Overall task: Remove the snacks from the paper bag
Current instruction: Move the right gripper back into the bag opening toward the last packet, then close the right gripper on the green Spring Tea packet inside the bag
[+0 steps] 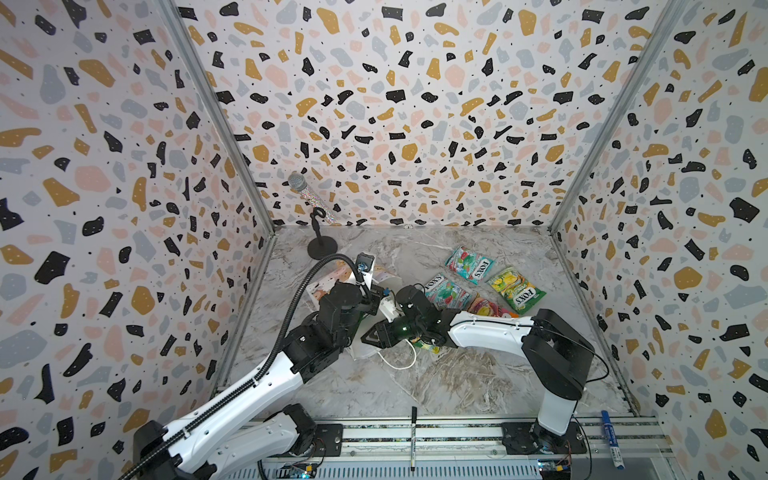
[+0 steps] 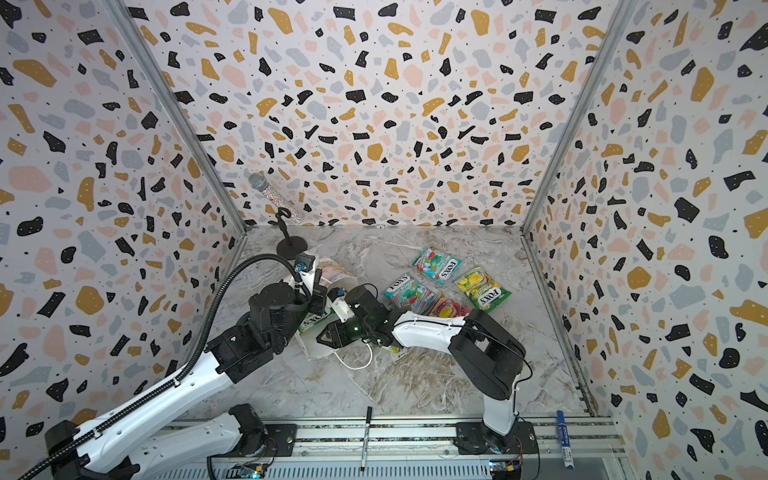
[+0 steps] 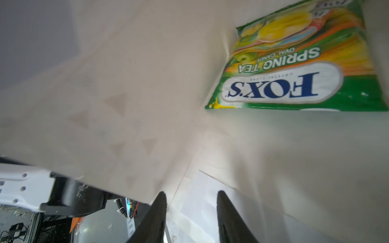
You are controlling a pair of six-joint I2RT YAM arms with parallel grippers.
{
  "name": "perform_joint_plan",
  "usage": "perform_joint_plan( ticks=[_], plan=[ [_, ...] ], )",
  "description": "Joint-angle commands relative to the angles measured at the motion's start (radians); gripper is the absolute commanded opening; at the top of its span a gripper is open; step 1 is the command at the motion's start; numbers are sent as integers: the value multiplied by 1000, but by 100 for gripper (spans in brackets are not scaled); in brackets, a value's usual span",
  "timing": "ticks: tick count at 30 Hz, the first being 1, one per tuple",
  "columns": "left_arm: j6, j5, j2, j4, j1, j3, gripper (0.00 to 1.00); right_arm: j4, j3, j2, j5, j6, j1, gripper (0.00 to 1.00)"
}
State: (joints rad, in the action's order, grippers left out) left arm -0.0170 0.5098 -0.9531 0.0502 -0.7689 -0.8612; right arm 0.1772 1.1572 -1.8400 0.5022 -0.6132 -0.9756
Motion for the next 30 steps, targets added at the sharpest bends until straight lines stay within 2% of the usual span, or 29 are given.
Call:
perform_joint_plan(
  ticks=[1,14,19,30],
  plan=[
    [-12,-3,29,-69,3,10,0,-118,64,-13,-91,-15,4,43],
    [-62,-81,46,-72,3,-1,0,-269,217,-139,-178,-47,60,50],
    [-76,-113,44,-76,4,-1,0,-238,261,-177,-164,-105,61,51],
    [-81,-117,39,-77,4,-2,0,-42,230,-219,-189,-350,60,48]
  ],
)
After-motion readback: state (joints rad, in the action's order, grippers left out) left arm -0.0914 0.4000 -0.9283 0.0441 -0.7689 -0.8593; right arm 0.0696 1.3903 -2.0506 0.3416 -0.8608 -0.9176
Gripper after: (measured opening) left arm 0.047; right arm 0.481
